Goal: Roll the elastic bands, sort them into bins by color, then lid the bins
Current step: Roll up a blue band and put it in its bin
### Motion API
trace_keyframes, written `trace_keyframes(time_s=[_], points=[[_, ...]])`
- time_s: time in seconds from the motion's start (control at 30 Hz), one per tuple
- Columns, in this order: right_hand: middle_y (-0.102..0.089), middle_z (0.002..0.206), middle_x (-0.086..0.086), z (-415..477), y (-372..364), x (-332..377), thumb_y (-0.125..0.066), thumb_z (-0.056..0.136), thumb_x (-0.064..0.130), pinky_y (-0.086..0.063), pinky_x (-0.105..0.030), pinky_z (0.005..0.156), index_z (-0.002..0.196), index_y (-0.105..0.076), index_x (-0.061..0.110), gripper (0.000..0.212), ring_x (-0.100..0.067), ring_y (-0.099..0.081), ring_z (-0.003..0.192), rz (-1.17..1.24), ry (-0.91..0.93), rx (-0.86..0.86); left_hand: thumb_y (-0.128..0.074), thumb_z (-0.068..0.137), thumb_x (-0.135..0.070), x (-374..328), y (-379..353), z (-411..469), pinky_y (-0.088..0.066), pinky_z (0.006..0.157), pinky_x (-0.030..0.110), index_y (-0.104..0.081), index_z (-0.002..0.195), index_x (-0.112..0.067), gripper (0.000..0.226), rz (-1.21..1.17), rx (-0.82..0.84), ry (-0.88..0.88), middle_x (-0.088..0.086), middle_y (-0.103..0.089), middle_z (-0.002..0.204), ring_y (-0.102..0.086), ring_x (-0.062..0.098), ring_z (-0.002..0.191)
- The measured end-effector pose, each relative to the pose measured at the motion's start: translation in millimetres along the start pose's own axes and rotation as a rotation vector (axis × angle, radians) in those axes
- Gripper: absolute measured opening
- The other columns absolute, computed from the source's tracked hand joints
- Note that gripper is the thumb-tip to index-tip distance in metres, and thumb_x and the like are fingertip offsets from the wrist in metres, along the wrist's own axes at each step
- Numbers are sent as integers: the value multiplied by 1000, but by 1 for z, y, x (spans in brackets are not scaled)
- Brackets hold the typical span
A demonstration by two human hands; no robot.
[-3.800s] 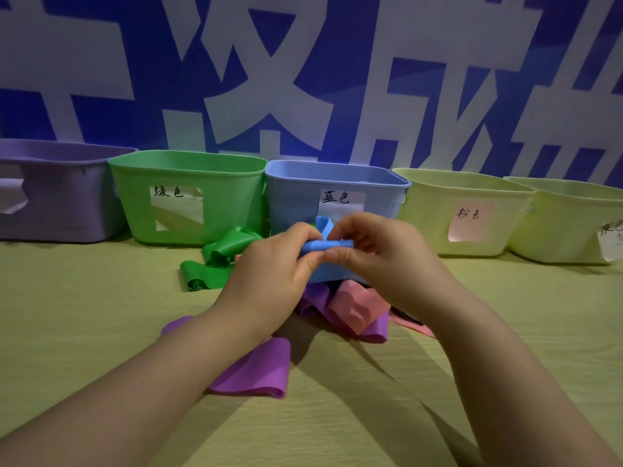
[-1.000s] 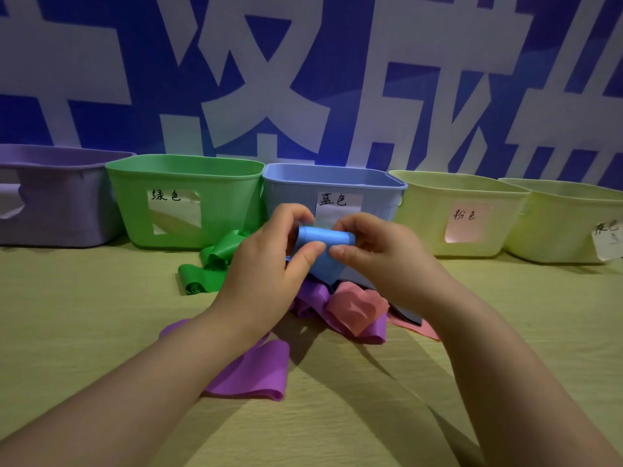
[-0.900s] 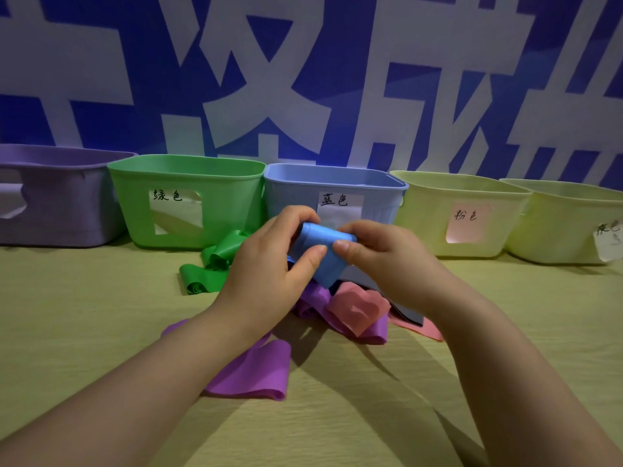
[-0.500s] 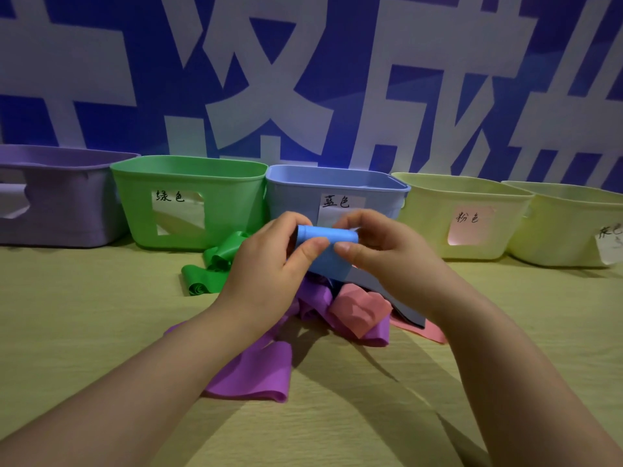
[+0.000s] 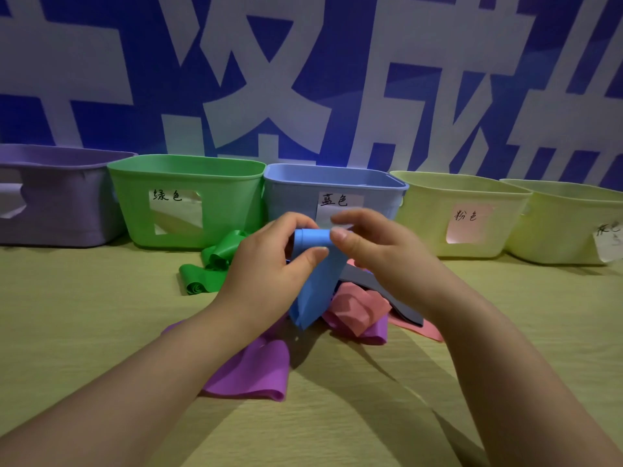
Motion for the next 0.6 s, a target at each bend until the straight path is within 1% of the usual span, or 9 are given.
trace_keyframes(time_s=[0.03, 0.07, 0.13, 0.23, 0.3, 0.37, 0.47, 0.53, 0.6], points=[[-60, 93, 5, 0, 0, 1, -58, 85, 38, -48, -28, 80, 100, -57, 36, 16, -10, -58, 87, 17, 20, -12, -68, 82, -22, 1, -1, 0, -33, 55, 12, -54, 84, -28, 15, -23, 6, 14, -14, -54, 68, -46, -2, 61], [-61, 92, 5, 1, 0, 2, -61, 84, 34, -49, -28, 78, 97, -57, 38, 15, -9, -58, 85, 21, 37, -18, -67, 81, -28, 2, -1, 0, -35, 56, 15, -54, 83, -31, 14, -49, 12, 24, -13, -56, 69, -46, 0, 61], [-60, 82, 9, 2, 1, 3, -62, 86, 28, -46, -28, 74, 84, -57, 37, 10, -6, -54, 76, -7, 51, -35, -60, 75, -38, 5, -3, 0, -39, 59, 19, -53, 83, -34, 12, -74, 18, 43, -13, -58, 72, -48, 1, 63], [-59, 78, 8, 2, 3, 1, -52, 92, 31, -46, -33, 79, 79, -58, 32, 14, -10, -54, 76, -42, 1, -40, -58, 71, -45, 6, -7, -1, -50, 72, 34, -50, 92, -36, 23, -142, 34, 47, -7, -64, 85, -60, 12, 78], [-64, 82, 1, 1, 4, -1, -46, 94, 36, -48, -36, 84, 80, -61, 25, 24, -14, -60, 80, -24, -29, -46, -58, 74, -39, 2, -6, -2, -51, 74, 40, -48, 94, -37, 23, -100, 29, 11, -4, -64, 89, -62, 18, 83], [-66, 76, 1, 1, 5, -2, -42, 94, 40, -50, -33, 80, 77, -63, 21, 33, -11, -61, 73, -12, -43, -52, -57, 75, -34, -1, -3, -2, -50, 70, 36, -49, 94, -31, 21, -57, 12, -16, -6, -61, 83, -59, 15, 77], [-62, 59, 9, 0, 6, -3, -42, 92, 44, -49, -21, 67, 67, -63, 24, 38, 2, -57, 56, 30, -66, -56, -57, 75, -36, -2, -3, -1, -46, 65, 33, -51, 89, -28, 16, -70, 23, -17, -5, -59, 77, -55, 14, 70], [-62, 63, 11, 0, 6, -2, -44, 90, 47, -48, -19, 68, 72, -63, 28, 32, 5, -57, 57, 40, -57, -58, -57, 76, -36, 1, -4, -1, -44, 64, 33, -52, 88, -27, 16, -82, 28, 7, -4, -59, 75, -54, 16, 69], [-64, 77, 10, -1, 5, 1, -52, 81, 51, -49, -24, 74, 88, -63, 33, 22, 4, -58, 66, 75, -24, -51, -59, 79, -36, 4, -3, 0, -40, 60, 27, -54, 88, -24, 16, -66, 25, 25, -7, -57, 70, -50, 10, 64]])
Point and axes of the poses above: each hand's wrist, its own z-axis towards the middle knuckle, its own y-axis out of the back of the hand, x = y × z, the point moved 9 cm from there along z, towards the middle knuckle
